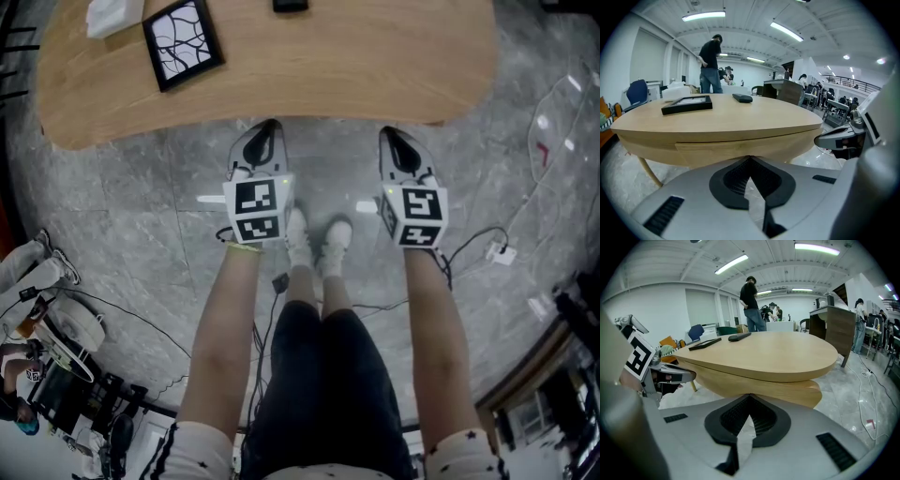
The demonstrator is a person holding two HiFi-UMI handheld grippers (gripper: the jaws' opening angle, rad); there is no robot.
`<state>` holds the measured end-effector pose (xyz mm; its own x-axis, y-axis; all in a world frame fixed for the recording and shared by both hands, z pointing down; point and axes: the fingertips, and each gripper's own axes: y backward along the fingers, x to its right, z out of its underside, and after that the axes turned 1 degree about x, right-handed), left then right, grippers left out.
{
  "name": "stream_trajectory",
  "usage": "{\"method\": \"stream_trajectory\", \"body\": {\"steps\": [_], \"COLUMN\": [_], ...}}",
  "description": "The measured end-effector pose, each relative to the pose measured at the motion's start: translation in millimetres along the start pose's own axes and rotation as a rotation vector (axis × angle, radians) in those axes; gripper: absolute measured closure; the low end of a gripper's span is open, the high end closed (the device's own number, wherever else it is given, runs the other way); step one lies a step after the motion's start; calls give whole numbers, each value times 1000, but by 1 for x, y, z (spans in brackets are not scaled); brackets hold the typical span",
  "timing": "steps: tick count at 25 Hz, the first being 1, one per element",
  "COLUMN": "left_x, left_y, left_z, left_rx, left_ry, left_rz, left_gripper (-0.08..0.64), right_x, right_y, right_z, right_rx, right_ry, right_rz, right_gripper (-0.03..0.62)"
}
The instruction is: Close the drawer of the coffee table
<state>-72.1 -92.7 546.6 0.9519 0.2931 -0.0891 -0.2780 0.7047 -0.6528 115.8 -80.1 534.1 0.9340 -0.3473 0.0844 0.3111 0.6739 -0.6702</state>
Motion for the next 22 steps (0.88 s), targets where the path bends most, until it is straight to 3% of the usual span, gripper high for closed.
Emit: {"method": "stream_trajectory", "body": {"steps": [22], "left_x": [-2], "left_y": [-8], "left_z": [-3], "left_rx": [13], "left_ry": [-8], "left_rz": [15], "left_gripper": [554], "right_x": [8], "right_y": [-12], "right_z": [-4], "right_rx": [-3], "right_ry": [9], "right_rz": [23], "right_gripper": [586]}}
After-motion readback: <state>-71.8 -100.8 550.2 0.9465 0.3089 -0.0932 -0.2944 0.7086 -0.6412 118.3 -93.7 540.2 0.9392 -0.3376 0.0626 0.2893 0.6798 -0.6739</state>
